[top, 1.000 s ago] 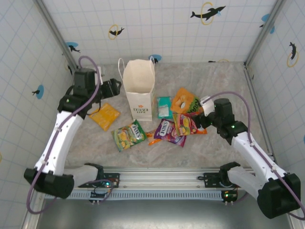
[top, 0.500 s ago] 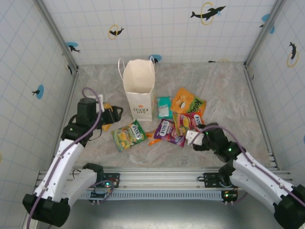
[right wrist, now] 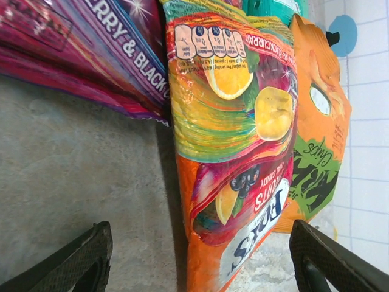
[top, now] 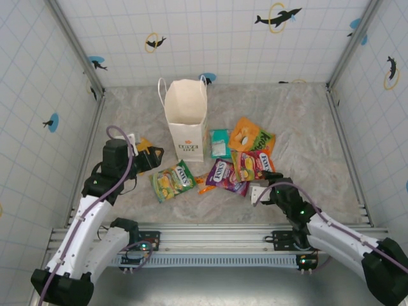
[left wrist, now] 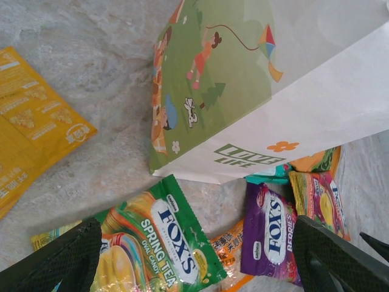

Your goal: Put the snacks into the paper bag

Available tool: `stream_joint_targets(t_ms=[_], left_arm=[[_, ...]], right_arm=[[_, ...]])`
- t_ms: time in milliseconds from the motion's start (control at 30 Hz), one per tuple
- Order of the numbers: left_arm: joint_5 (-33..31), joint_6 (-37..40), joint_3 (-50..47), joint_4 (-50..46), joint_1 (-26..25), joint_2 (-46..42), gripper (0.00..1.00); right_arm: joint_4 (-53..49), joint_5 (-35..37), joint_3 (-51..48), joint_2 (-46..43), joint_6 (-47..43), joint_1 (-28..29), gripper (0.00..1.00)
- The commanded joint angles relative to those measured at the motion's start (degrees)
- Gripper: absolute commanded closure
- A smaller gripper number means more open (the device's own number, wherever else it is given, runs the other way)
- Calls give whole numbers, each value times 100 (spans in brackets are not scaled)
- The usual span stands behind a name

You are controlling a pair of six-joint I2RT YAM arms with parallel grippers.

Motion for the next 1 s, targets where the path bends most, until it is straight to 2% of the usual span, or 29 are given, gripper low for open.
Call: stream_joint_targets(t_ms=[0,567,667,800,967], left_arm=[[-3,-48,-106,137,-31,33,17],[-94,-34,-271,234,-31,101,17],[-126,-6,-282,205,-31,117,17],[-135,79,-282,193,-31,140,17],[212,591,-365,371,-31,127,19]], right_arm=[[943,205,-264,264,-188,25,24],[3094,-121,-33,2408,-219,-95,39],[3190,-87,67,2566,-194,-104,48],[3127,-148,62,2295,-86,-165,69],[2434,-610,144,1497,347,-383,80]])
